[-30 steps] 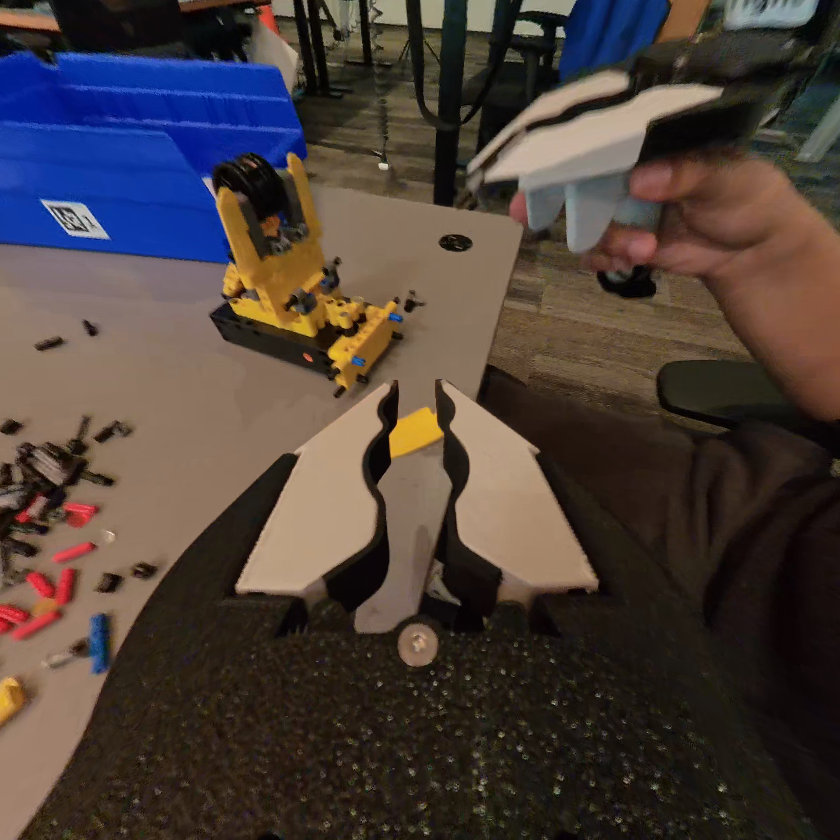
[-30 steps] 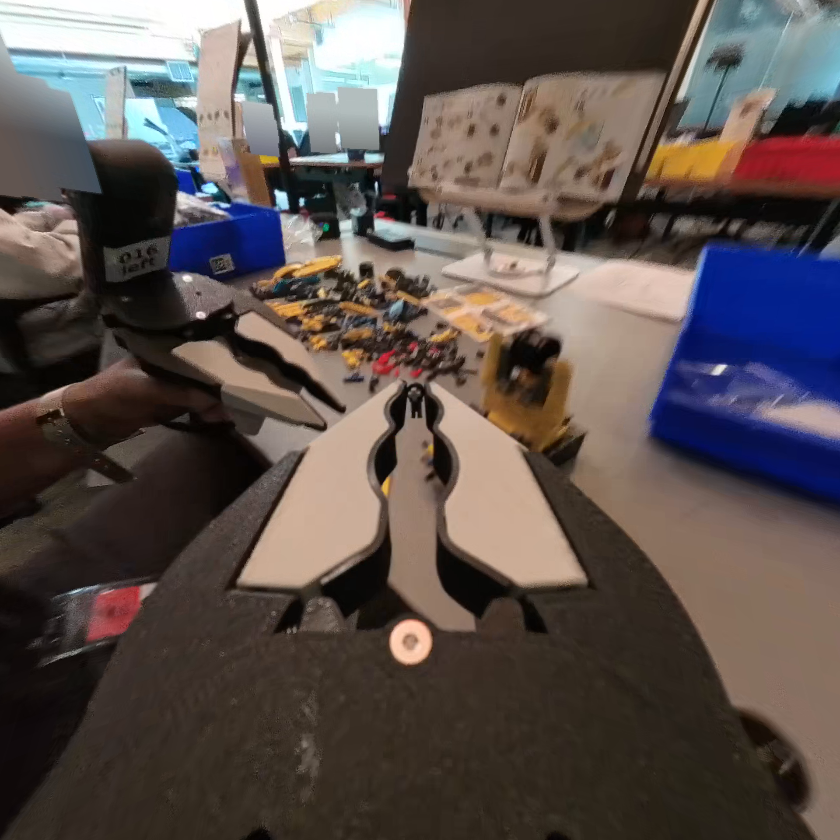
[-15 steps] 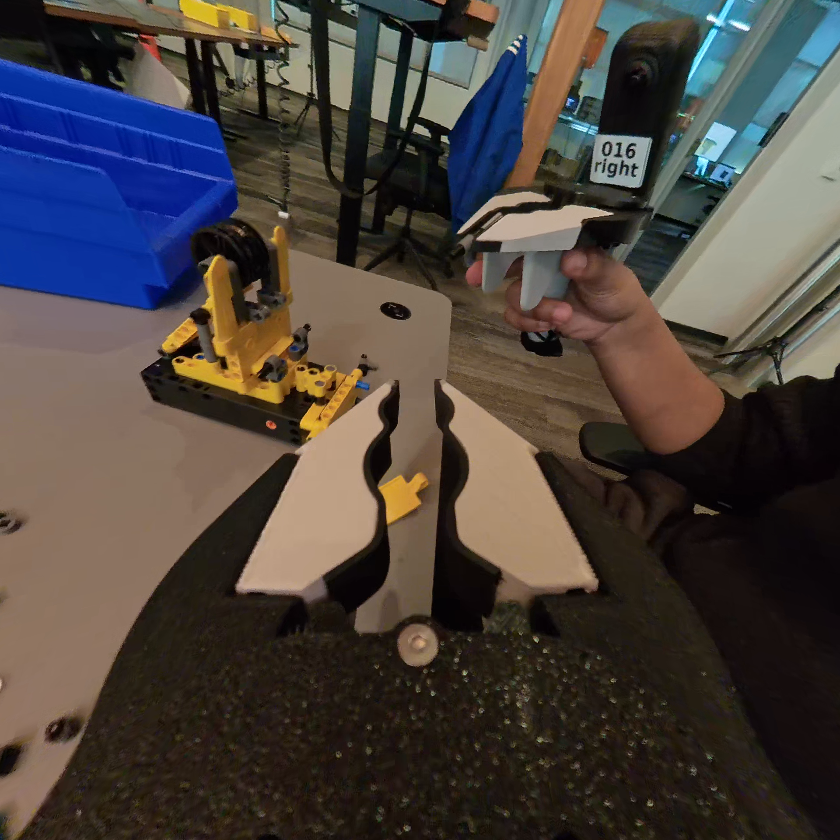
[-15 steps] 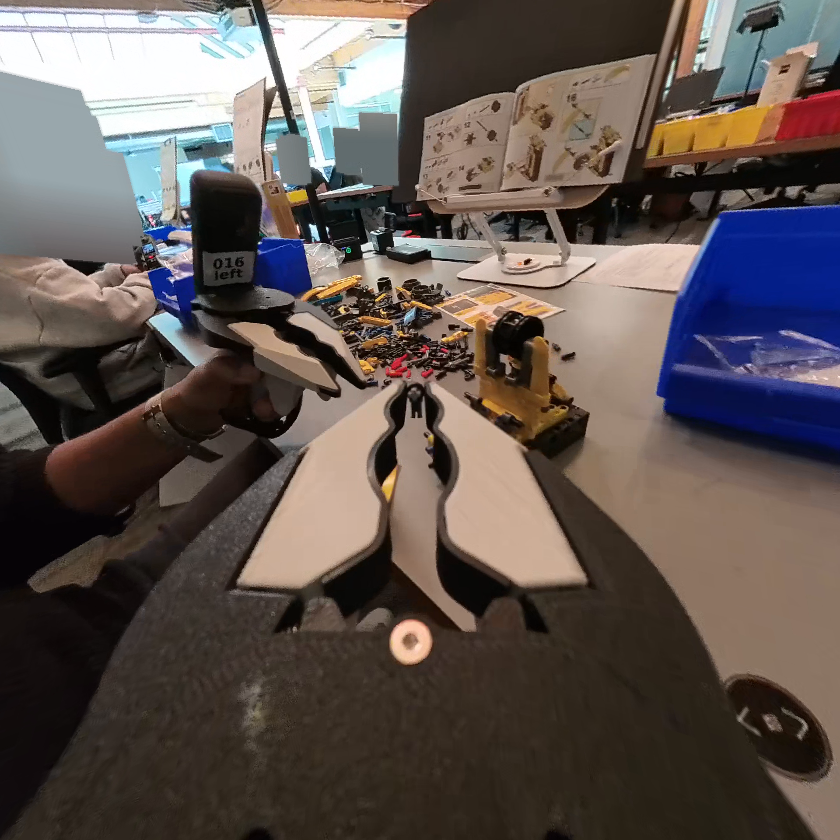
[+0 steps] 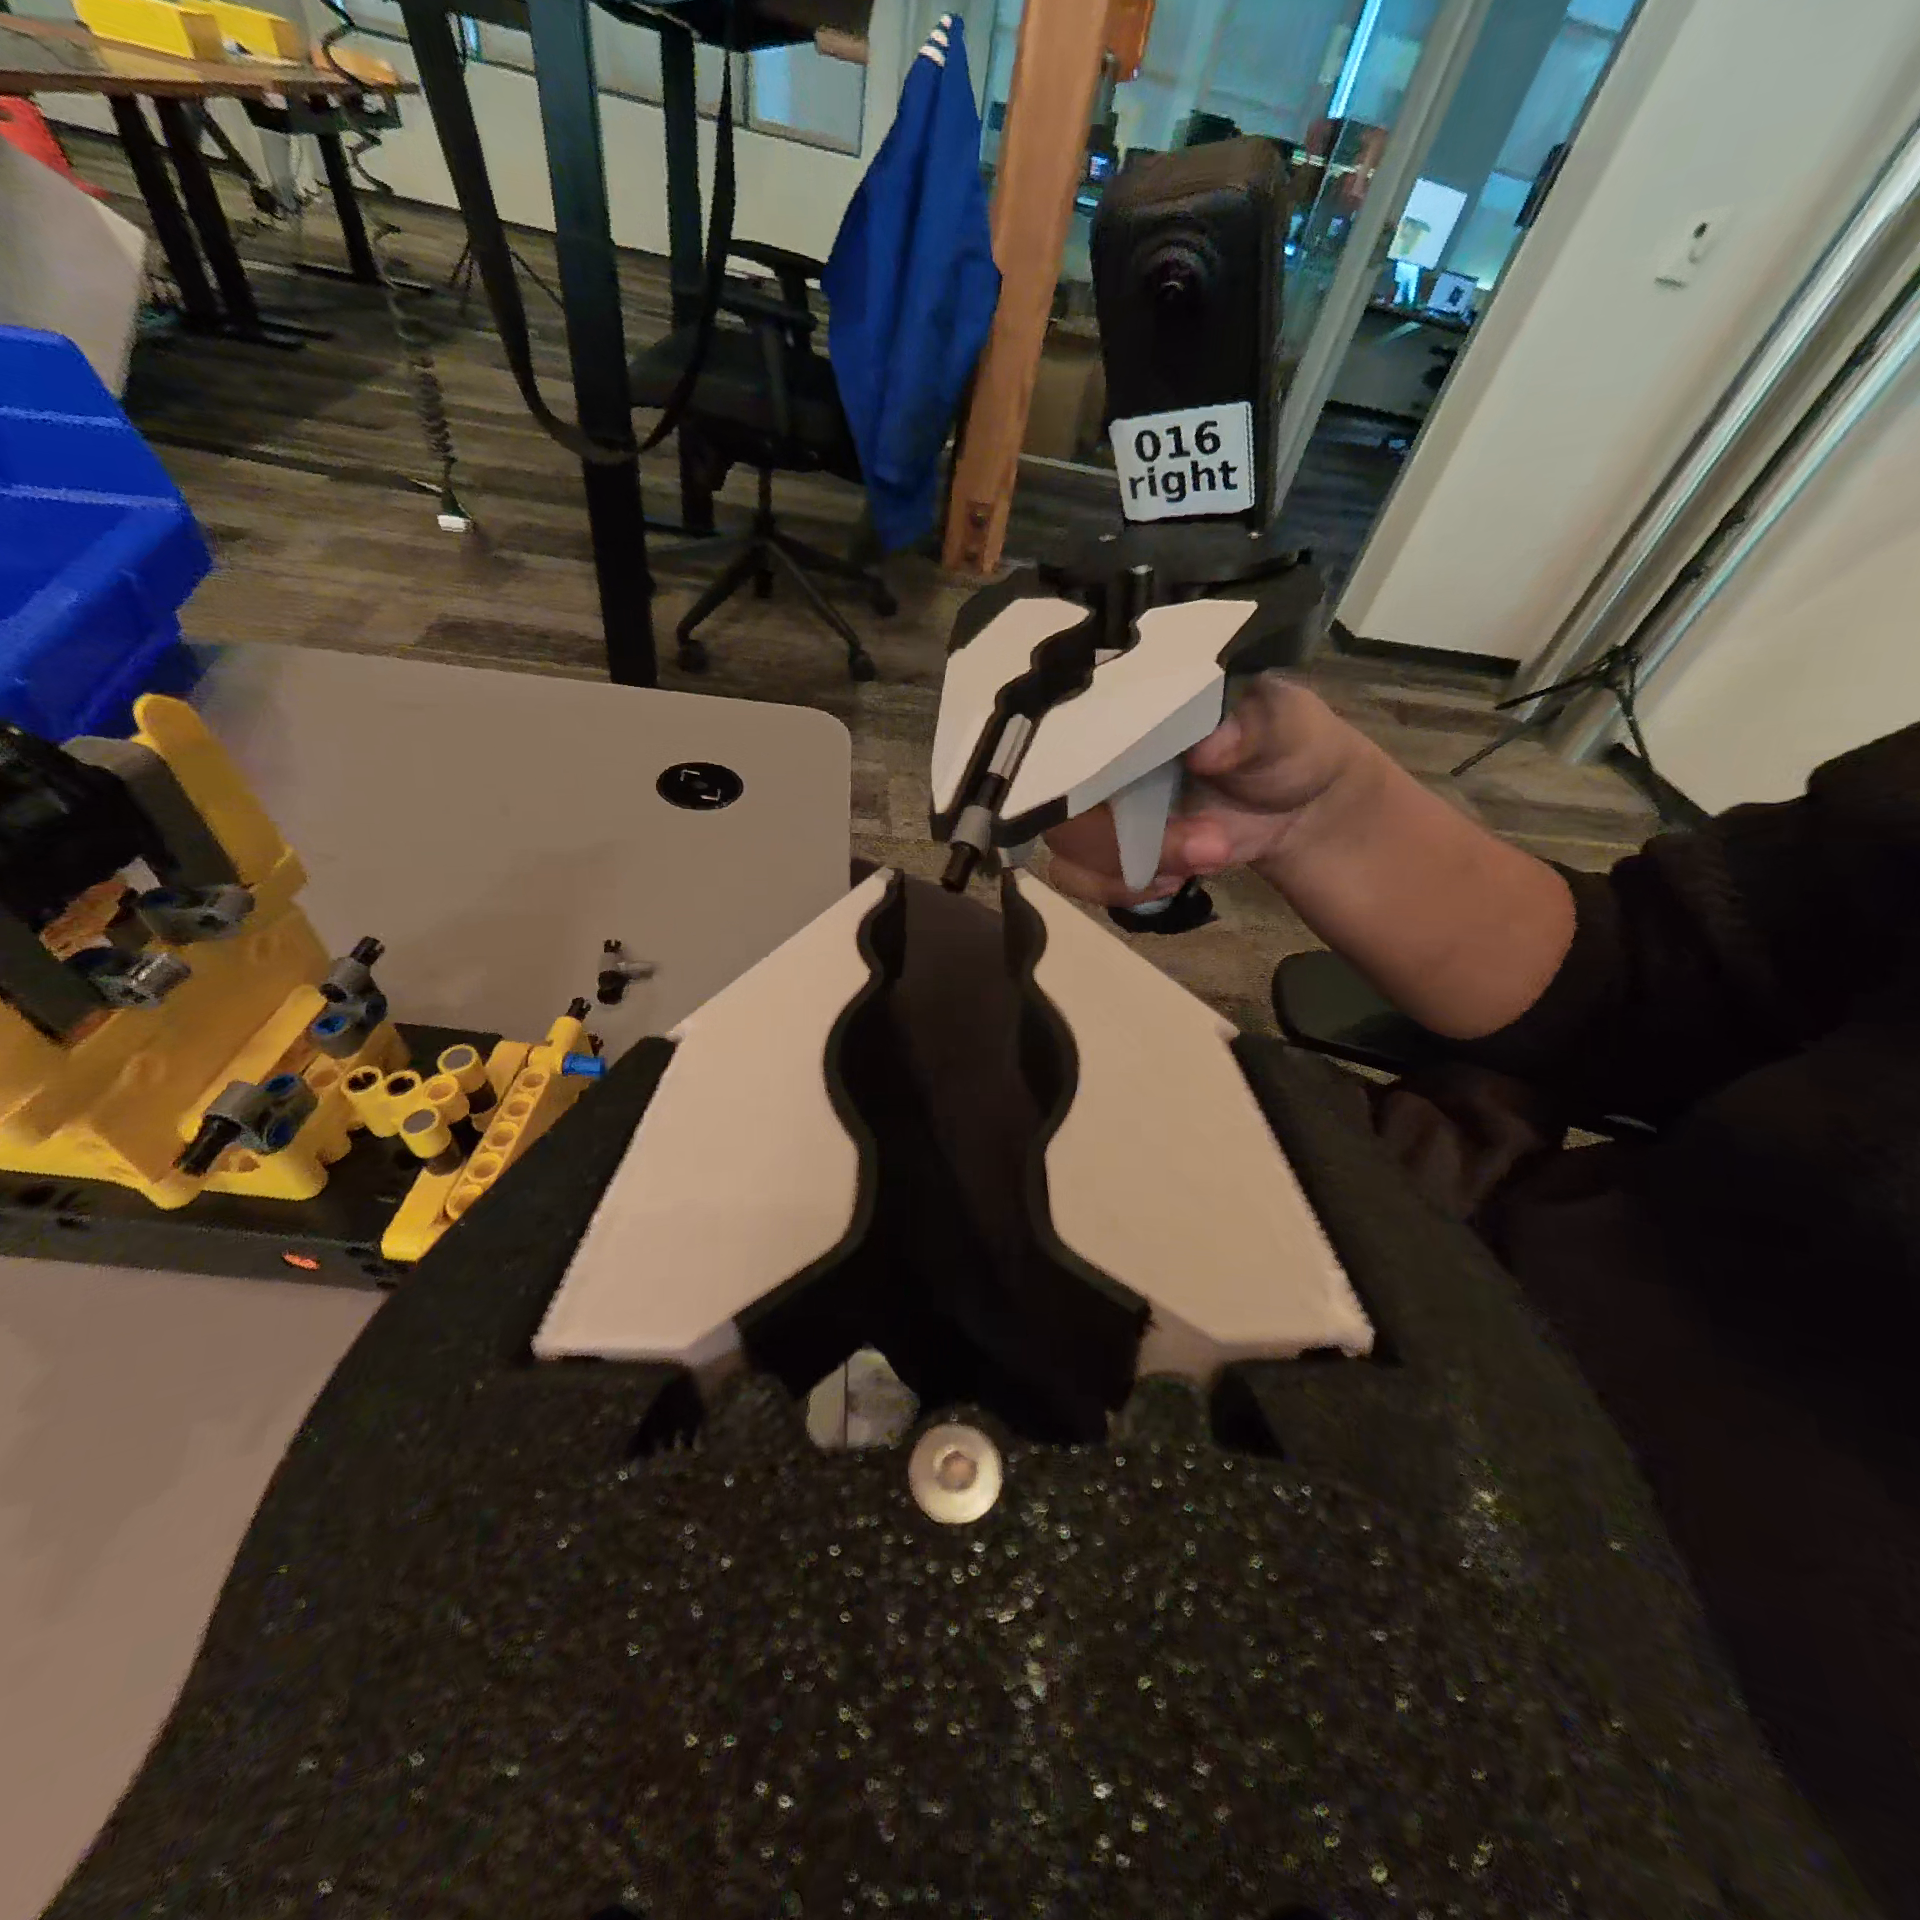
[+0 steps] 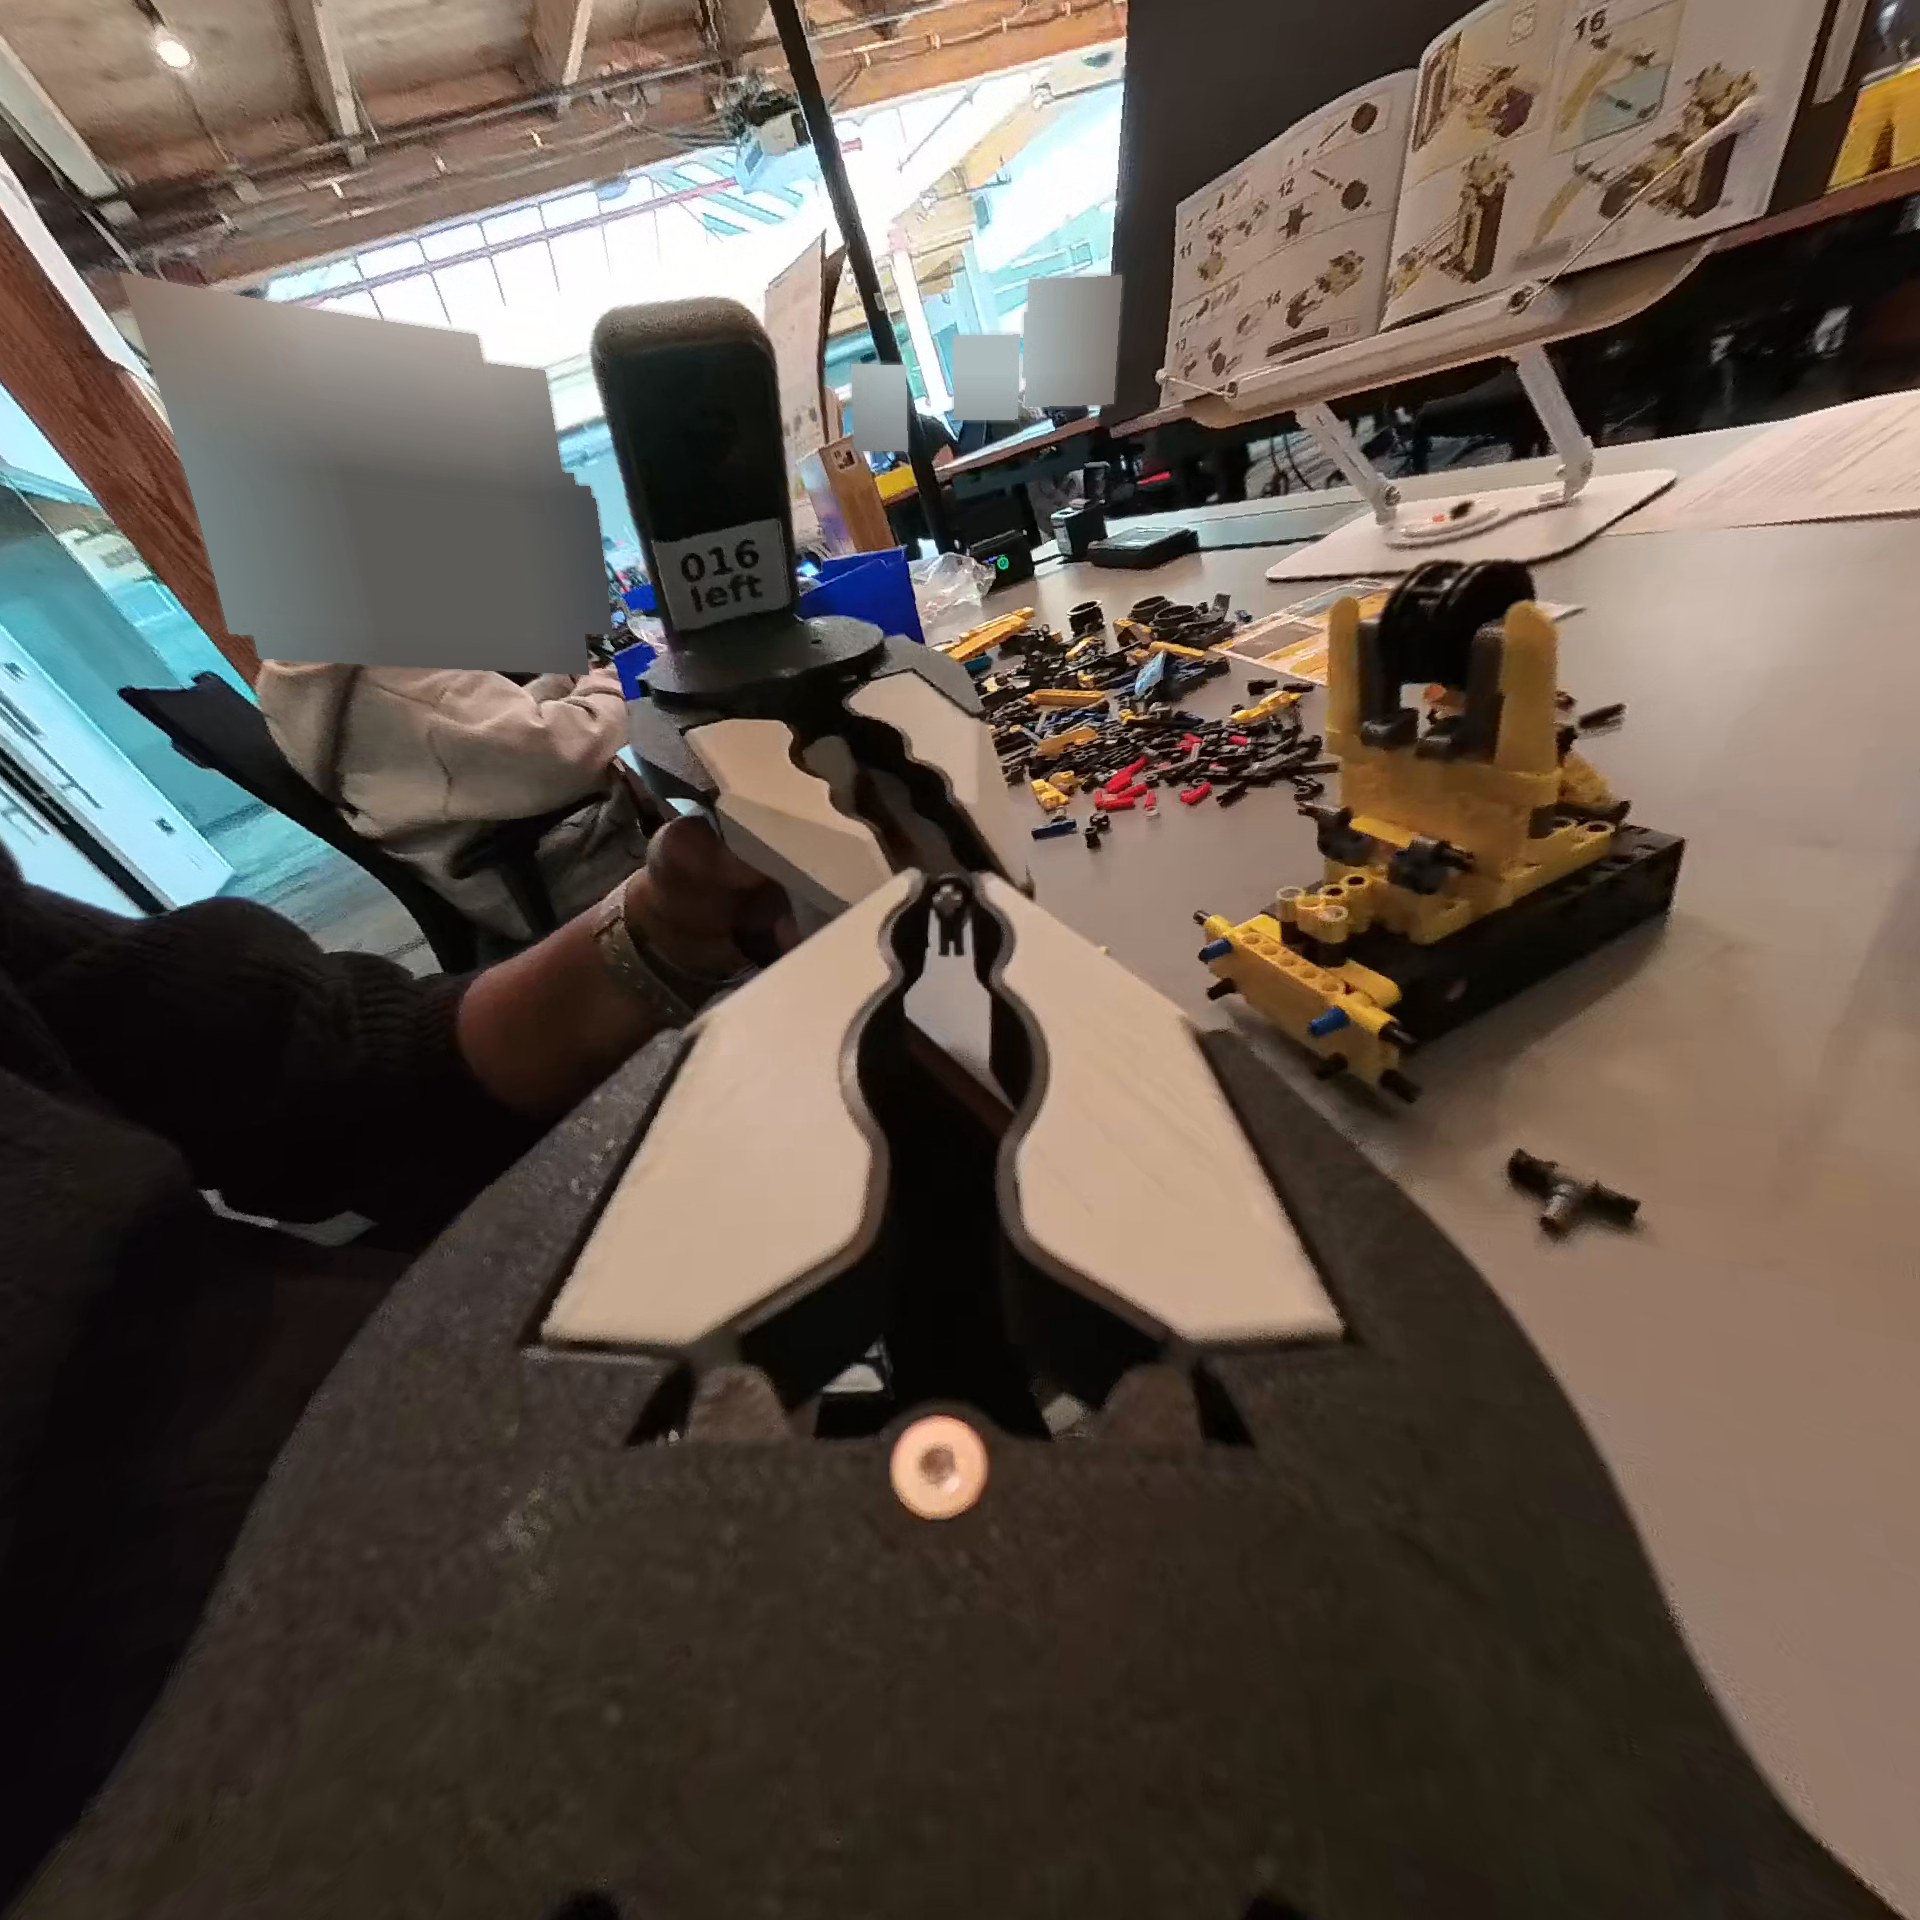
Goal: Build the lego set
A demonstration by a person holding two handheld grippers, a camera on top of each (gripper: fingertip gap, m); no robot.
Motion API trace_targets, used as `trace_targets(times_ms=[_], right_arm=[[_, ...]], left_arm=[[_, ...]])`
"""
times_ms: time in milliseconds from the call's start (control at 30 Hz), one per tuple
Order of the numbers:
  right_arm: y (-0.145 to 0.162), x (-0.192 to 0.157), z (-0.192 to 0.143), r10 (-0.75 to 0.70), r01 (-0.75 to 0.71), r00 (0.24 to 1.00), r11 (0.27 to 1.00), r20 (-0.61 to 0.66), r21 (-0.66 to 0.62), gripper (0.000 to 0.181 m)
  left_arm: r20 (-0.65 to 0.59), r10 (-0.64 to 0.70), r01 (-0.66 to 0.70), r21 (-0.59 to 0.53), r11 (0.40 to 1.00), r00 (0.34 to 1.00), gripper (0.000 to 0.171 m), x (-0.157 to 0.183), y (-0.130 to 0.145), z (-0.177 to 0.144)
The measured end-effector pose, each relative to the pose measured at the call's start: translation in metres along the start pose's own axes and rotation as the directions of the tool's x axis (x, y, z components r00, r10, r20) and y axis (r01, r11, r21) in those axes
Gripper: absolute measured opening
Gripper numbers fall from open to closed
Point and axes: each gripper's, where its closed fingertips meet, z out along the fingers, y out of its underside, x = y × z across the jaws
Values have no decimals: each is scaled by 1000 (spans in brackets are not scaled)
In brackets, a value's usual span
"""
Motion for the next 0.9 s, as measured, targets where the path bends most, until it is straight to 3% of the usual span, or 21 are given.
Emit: trace_targets(times_ms=[300, 433, 600, 700, 833, 900], right_arm=[[11, 8, 8, 44, -44, 999, 999, 25, -14, 8], [11, 18, 13, 7, -7, 1000, 1000, -9, -18, 20], [-2, 37, 10, -40, 44, 996, 998, -82, 44, 21], [2, 65, 3, -123, 126, 962, 992, -244, -7, 21], [23, 120, -22, -267, 171, 812, 959, -520, -225, 22], [42, 136, -27, -318, 122, 759, 927, -568, -356, 51]], left_arm=[[-4, 9, -9, 23, 1000, 1000, 7, -5, 10, 3], [6, -61, 61, 38, 997, 998, 6, -15, 16, -10], [51, -115, 111, 71, 991, 992, 6, -35, 17, -36], [140, -104, 99, 46, 994, 985, 6, -54, 23, -55], [320, -137, 137, 23, 990, 938, 6, -92, 34, -91], [380, -172, 178, 19, 984, 909, 6, -107, 43, -104]])
